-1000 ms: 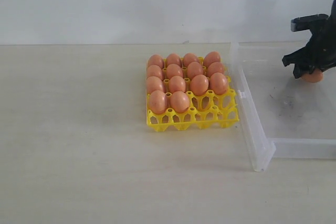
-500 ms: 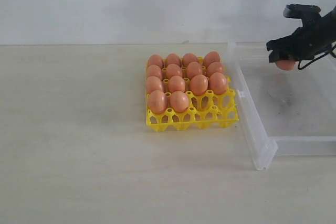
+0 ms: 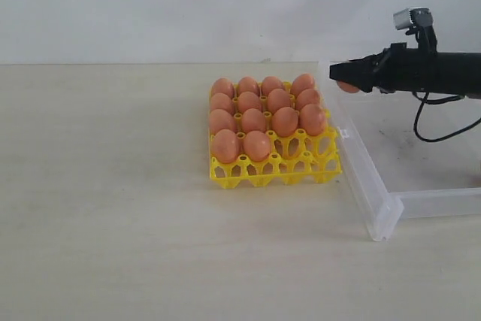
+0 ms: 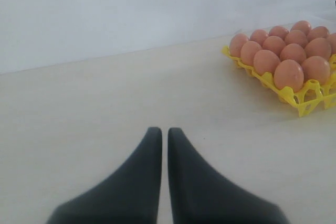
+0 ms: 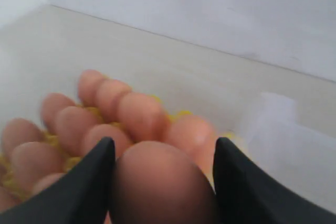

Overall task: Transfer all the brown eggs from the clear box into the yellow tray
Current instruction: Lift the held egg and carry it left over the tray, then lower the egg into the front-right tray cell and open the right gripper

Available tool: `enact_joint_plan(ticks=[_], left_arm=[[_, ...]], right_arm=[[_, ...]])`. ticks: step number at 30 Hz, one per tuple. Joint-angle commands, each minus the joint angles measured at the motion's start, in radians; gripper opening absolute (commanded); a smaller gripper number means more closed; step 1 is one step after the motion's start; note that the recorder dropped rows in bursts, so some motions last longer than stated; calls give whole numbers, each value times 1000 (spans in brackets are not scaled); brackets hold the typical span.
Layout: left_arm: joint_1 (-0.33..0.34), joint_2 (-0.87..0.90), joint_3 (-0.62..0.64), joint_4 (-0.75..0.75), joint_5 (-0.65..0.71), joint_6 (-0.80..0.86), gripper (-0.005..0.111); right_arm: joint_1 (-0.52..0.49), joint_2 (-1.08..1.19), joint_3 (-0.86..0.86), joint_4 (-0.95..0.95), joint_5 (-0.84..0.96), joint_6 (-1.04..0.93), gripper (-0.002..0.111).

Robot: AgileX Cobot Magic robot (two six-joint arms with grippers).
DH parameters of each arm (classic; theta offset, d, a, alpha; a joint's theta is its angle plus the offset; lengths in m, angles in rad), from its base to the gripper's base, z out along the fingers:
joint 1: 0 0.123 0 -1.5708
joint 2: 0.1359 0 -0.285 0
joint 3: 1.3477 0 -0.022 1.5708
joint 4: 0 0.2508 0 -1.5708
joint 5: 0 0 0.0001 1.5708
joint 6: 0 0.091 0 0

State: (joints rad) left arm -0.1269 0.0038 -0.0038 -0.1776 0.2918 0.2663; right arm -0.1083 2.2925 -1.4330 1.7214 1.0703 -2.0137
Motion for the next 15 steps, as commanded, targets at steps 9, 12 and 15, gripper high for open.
enact_joint_plan(ticks=[9, 12, 15], left_arm=[[4, -4, 4, 2, -8, 5, 4], [4, -4, 4, 2, -8, 5, 4], [4, -4, 4, 2, -8, 5, 4]], right_arm=[[108, -27, 126, -14, 151, -115, 0], [191, -27, 126, -67, 151, -115, 0], [256, -27, 126, -101, 151, -115, 0]])
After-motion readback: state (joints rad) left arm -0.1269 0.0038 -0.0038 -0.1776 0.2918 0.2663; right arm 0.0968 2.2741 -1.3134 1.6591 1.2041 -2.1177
